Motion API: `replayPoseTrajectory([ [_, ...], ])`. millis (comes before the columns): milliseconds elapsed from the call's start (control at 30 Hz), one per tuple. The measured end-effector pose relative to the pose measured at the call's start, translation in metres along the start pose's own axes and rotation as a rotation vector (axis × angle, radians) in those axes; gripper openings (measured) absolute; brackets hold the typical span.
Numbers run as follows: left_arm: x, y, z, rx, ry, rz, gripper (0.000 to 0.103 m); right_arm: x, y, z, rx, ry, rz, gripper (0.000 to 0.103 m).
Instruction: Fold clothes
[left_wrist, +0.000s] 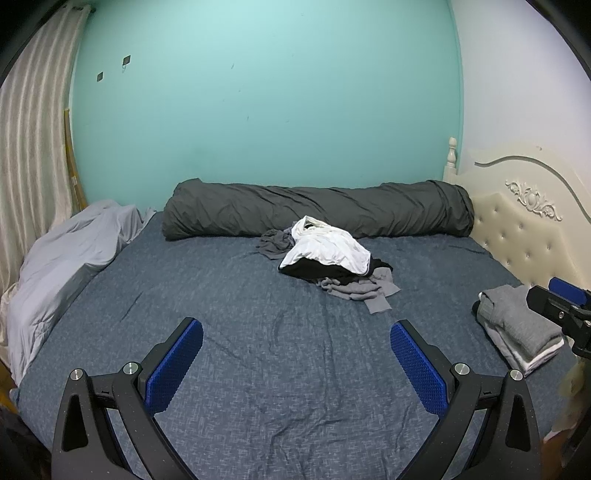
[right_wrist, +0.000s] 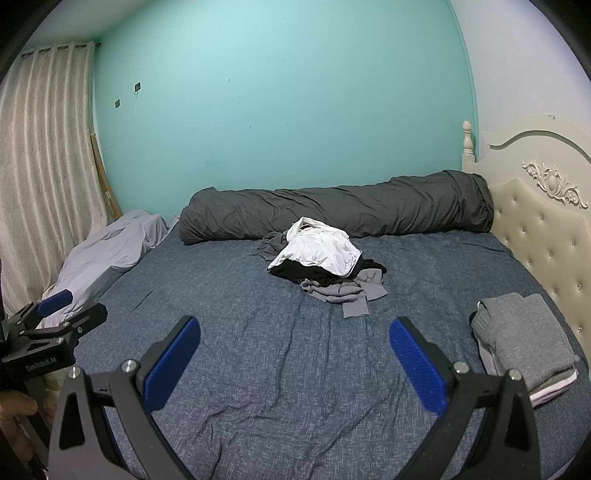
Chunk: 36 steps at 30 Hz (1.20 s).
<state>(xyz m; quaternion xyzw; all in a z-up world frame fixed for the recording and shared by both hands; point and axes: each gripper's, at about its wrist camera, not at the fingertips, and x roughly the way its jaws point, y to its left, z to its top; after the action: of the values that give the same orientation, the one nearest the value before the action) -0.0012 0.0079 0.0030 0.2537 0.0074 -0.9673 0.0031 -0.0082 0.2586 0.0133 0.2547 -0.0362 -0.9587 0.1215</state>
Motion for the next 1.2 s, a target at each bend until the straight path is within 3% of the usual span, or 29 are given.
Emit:
replayPoseTrajectory([
  [767,0.003,0.002,0.002,-0.002,0.002,-0.003,0.103,0.005,-0.001,0.0,-0.001,0.009,-0.009,0.103],
  [1200,0.038,0.006,-0.006,-0.031,0.016,-0.002,0.103,0.035,-0.01,-0.007,-0.008,0.043,-0.025,0.103],
])
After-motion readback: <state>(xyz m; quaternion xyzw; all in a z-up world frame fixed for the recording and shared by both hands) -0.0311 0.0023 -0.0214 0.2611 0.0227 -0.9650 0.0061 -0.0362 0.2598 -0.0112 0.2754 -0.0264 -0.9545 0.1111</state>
